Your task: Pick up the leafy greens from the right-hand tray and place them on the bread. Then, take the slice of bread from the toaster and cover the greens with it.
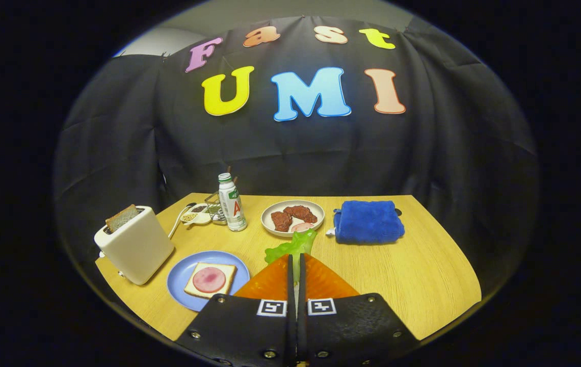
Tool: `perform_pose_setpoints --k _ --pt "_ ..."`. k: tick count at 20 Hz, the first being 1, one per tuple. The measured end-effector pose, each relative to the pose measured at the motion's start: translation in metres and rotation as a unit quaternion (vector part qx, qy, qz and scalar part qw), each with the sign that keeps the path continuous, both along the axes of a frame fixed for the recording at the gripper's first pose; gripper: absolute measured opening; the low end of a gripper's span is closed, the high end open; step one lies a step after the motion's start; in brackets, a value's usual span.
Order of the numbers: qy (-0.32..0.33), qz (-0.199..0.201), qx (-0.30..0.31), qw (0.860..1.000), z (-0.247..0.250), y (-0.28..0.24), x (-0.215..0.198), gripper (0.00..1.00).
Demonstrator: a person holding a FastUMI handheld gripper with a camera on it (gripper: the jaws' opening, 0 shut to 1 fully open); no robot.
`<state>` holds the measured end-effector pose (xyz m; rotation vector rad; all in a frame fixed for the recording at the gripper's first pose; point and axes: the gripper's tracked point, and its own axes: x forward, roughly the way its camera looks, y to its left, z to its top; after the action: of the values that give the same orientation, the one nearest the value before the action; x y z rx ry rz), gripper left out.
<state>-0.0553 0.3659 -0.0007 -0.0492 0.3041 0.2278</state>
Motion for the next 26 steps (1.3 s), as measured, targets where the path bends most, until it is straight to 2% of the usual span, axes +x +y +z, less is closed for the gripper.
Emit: perform_pose_setpoints --k 5,18,22,26 --pt "0.010 0.006 0.010 1.000 -0.011 0.030 0.000 0.01" --pt "0.035 0.098 0.020 0.994 -0.042 0.149 -0.008 0.01" --pt "0.063 0.107 0.014 0.992 -0.073 0.167 -0.005 0.01" --pt "0.088 0.093 0.000 0.992 -0.103 0.158 -0.002 0.01"
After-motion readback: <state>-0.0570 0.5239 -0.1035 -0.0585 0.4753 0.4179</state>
